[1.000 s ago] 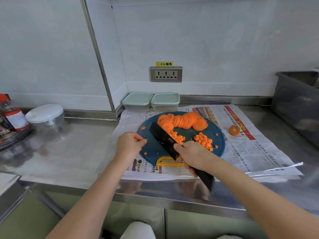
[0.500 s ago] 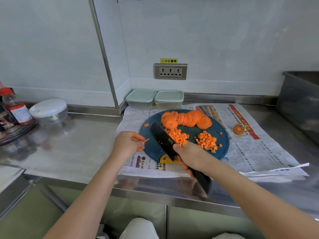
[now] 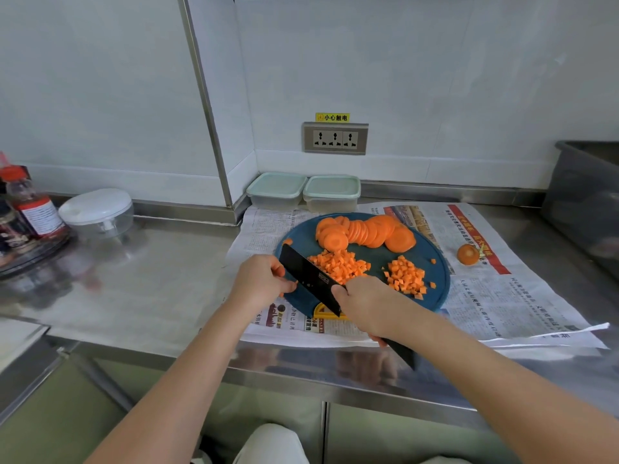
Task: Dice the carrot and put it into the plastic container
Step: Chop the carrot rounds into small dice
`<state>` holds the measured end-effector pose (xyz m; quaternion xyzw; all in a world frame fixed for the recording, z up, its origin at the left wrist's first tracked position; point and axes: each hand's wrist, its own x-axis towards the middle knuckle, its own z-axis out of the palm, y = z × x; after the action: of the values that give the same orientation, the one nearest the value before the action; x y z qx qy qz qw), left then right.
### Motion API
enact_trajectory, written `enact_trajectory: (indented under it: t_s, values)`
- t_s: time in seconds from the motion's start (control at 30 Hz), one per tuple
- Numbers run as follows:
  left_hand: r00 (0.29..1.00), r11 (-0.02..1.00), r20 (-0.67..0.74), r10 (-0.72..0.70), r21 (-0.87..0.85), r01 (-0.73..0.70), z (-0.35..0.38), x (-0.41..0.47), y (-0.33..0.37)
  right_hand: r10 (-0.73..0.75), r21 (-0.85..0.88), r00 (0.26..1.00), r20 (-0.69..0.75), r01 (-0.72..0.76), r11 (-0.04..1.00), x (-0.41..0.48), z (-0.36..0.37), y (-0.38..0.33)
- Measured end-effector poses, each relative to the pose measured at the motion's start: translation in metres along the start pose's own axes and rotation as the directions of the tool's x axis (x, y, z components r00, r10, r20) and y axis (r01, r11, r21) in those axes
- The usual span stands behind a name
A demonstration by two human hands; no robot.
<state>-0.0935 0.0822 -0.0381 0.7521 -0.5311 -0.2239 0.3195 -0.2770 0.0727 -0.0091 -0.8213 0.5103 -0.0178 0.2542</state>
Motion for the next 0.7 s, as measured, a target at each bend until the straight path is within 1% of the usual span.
enact_trajectory:
  t_s: [0.1, 0.2, 0.3, 0.4, 0.43, 0.6, 0.7]
  values:
    - [1.000, 0.999, 0.013, 0.028, 0.038, -0.028, -0.002, 0.000, -0.002, -0.072, -0.134, 0.996, -0.047, 0.065, 0.989, 0.003, 0.007, -0.011]
    - [1.000, 0.999, 0.022, 0.022, 0.027, -0.023, -0.003, -0.002, -0.003, -0.060, -0.168, 0.997, -0.041, 0.052, 0.984, 0.011, 0.008, -0.014]
    - [1.000, 0.999, -0.003, 0.026, 0.037, -0.026, -0.001, -0.004, -0.002, -0.019, -0.092, 1.000, -0.001, 0.019, 0.996, 0.015, 0.001, -0.010]
    - [0.999, 0.999, -0.031, 0.017, 0.031, -0.016, 0.000, -0.003, -0.003, -0.009, 0.059, 1.000, 0.022, 0.008, 0.998, 0.010, -0.003, -0.007]
    - [0.999, 0.999, -0.036, 0.014, 0.033, -0.013, 0.001, -0.002, -0.003, -0.006, 0.083, 1.000, 0.030, 0.004, 0.997, 0.008, -0.003, -0.008]
    - [0.999, 0.997, -0.028, 0.029, 0.075, -0.027, 0.002, -0.001, -0.002, -0.016, 0.122, 0.999, 0.052, 0.010, 0.992, 0.003, -0.001, -0.008]
    - [0.999, 0.995, -0.031, 0.036, 0.093, -0.033, 0.002, 0.001, -0.003, -0.017, 0.067, 0.999, 0.043, 0.014, 0.998, 0.008, 0.004, -0.009]
